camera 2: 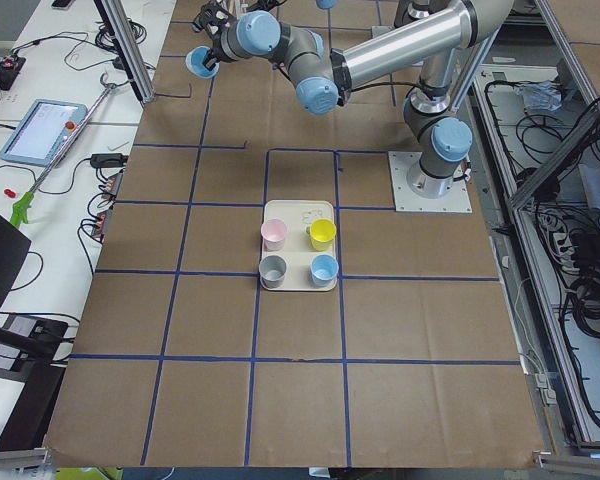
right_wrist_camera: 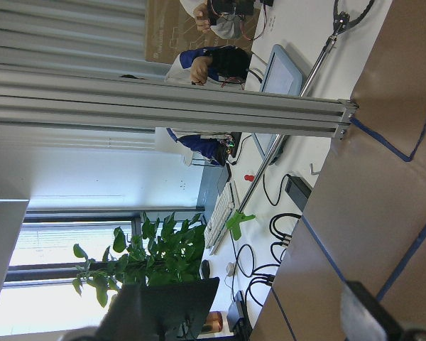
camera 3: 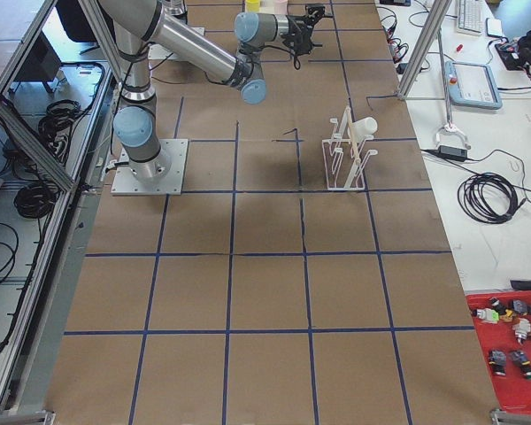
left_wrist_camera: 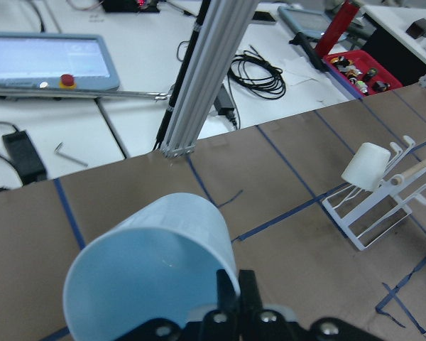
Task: Transfer IKEA cup to right arm and place on rack
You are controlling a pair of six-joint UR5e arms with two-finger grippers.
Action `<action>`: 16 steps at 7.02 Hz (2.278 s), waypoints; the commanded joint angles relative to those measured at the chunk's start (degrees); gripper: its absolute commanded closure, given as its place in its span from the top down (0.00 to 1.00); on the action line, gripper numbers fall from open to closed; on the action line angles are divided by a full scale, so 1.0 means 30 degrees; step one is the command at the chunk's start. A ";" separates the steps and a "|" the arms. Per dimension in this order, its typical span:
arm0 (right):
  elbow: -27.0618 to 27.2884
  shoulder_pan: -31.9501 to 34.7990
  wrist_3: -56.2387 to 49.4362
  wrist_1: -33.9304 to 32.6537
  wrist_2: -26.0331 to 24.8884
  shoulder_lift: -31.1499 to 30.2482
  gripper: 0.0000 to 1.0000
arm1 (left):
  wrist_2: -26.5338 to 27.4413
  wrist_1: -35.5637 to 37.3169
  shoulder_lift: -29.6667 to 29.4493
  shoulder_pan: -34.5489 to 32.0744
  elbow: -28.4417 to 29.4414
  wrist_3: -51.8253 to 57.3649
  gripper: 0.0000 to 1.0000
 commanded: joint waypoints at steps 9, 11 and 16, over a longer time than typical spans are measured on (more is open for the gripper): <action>0.0430 0.0855 0.3995 0.0986 -0.0086 -0.0107 0.99 | -0.7020 1.1020 -0.0490 -0.1790 -0.7159 -0.0041 0.00; 0.0521 0.1322 0.4489 0.1779 -0.0115 -0.0371 0.97 | -0.7020 1.1403 -0.0697 -0.1819 -0.7159 -0.0070 0.00; 0.0257 0.2319 0.6134 0.3513 -0.0990 -0.1193 0.94 | -0.6991 1.1462 -0.0697 -0.1819 -0.7159 -0.0070 0.00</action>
